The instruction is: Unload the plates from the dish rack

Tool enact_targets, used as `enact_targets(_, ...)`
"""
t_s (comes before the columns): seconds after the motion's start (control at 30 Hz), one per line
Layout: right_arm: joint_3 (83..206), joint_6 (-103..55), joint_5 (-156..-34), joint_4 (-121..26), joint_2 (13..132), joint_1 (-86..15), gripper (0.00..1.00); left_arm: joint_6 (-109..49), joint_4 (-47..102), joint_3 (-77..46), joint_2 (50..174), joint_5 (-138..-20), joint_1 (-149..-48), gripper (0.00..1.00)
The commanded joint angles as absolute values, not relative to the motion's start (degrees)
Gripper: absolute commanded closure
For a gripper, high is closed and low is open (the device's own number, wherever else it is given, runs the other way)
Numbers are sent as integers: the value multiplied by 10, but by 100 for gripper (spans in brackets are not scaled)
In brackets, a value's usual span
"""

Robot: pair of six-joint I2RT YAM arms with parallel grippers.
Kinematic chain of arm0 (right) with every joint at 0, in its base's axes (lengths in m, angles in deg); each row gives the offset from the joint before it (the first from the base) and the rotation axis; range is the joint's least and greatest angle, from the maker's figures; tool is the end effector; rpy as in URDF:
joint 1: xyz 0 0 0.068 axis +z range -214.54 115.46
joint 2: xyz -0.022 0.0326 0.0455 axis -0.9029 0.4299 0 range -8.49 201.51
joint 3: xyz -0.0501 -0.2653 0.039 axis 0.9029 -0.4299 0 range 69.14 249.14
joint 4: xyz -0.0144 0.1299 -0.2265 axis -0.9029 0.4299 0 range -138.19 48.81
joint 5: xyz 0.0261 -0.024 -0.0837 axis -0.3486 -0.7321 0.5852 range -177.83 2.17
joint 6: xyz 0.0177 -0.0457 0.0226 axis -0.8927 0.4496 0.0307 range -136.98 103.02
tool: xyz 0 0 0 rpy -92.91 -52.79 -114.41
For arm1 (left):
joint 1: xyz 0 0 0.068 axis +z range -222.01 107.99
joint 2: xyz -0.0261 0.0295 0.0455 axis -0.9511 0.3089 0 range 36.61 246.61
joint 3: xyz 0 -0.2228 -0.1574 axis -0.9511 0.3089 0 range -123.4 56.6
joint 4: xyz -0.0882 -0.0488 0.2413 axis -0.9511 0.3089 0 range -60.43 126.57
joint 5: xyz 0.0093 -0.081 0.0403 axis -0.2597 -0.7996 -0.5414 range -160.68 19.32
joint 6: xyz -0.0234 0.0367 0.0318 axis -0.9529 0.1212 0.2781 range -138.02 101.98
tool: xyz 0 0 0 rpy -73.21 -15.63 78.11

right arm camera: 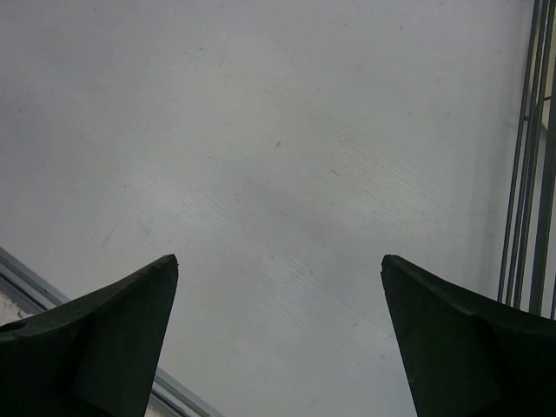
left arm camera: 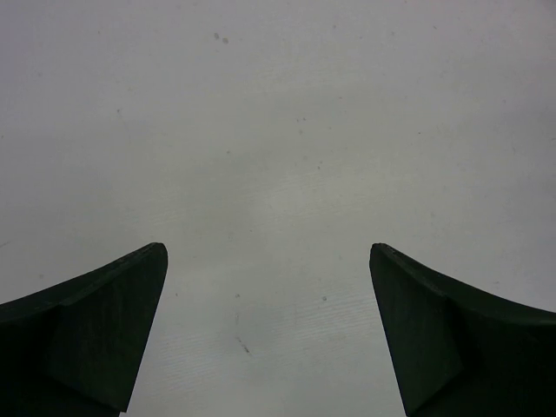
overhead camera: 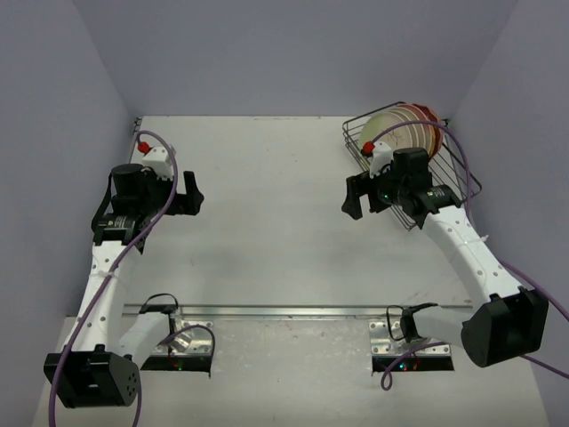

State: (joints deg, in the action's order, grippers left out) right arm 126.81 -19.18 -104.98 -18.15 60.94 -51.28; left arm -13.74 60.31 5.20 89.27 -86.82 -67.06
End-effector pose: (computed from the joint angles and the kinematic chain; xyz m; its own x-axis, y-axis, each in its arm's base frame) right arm 0.2506 0.0699 0.2974 -0.6648 -0.1191 -0.7375 -0.4080 0.8849 0.2249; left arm 0.1981 0.0073 0.3207 -0.5151 0.0274 -0.8567 0.1910 0.9780 -0.0836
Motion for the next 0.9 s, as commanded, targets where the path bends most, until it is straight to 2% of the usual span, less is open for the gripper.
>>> enact_targets(0.0,1273,-197,-1047,-199,596,-513,1,-131,583,47,884,-879,-665,0)
enact_targets(0.3,1308,-177,-947,-181,601,-517,1,-123,608,-6,966,-885,-666,1)
enact_targets(0.4,1368,-175,-957,-157,625,-576,2,-118,611,-34,1003,-894,-669,3)
enact_targets(0.53,1480,-163,-1017,-110,710,-664,7,-119,608,-55,1021,-898,-676,2)
enact_targets(0.67,1594,-119,-1025,-66,800,-696,10,-125,597,-51,1022,-903,-684,0)
enact_targets(0.87,1690,-82,-1011,-61,896,-726,16,-132,584,-34,1013,-912,-687,0)
